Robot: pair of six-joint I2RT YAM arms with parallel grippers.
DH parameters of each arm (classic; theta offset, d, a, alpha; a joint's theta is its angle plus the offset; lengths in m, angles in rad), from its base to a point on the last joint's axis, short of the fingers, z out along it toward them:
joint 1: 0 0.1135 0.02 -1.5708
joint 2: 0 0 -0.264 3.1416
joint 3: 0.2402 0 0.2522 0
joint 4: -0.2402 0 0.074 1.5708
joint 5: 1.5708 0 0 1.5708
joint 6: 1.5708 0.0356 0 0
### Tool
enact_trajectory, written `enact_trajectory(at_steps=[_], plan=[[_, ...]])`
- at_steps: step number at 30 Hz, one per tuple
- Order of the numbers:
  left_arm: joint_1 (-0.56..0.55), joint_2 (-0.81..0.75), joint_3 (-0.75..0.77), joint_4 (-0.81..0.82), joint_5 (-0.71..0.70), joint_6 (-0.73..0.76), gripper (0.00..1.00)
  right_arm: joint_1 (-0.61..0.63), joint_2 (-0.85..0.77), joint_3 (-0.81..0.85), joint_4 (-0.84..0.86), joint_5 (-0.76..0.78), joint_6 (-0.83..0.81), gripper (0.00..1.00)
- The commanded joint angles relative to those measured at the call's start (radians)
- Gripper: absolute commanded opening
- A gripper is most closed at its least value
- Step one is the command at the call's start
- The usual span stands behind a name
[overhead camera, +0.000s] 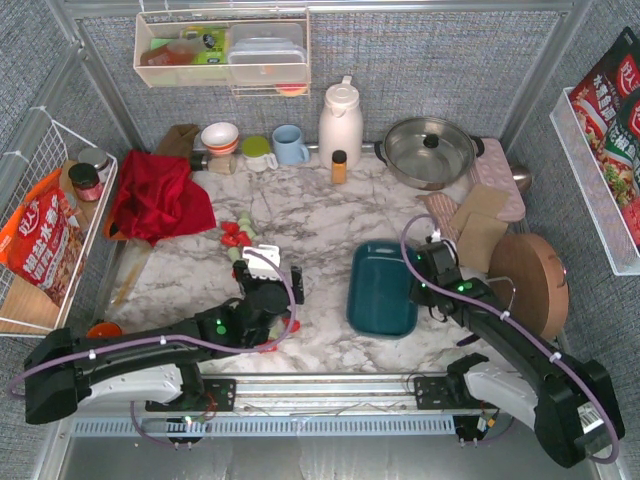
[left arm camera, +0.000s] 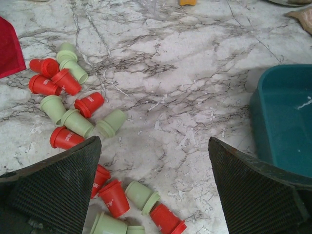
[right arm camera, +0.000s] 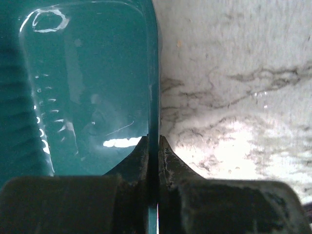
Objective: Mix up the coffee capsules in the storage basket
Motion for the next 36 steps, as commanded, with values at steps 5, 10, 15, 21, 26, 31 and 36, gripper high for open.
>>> enact_trajectory(at_steps=[5, 10, 15, 21, 26, 31, 36], plan=[[0.003, -0.032, -0.057, 0.151, -0.007, 0.030, 0.99, -0.003, 0.127, 0.153, 0.163, 0.099, -0.066, 0.00], [0.003, -0.025, -0.023, 0.054, 0.006, -0.004, 0.99, -0.033, 0.362, 0.442, 0.133, 0.037, -0.192, 0.00], [0.003, -0.054, -0.011, -0.078, -0.016, -0.077, 0.99, -0.115, 0.607, 0.718, 0.036, -0.105, -0.238, 0.00], [0.003, -0.139, -0.079, -0.048, -0.029, -0.090, 0.99, -0.170, 0.781, 0.847, -0.034, -0.206, -0.288, 0.00], [0.003, -0.181, -0.106, -0.010, -0.051, -0.065, 0.99, -0.218, 0.841, 0.844, -0.021, -0.252, -0.294, 0.00], [0.005, -0.184, -0.104, -0.011, -0.056, -0.058, 0.99, -0.236, 0.855, 0.816, 0.022, -0.242, -0.286, 0.00], [0.010, -0.159, -0.117, 0.011, -0.050, -0.079, 0.99, -0.243, 0.883, 0.806, 0.050, -0.233, -0.300, 0.12]])
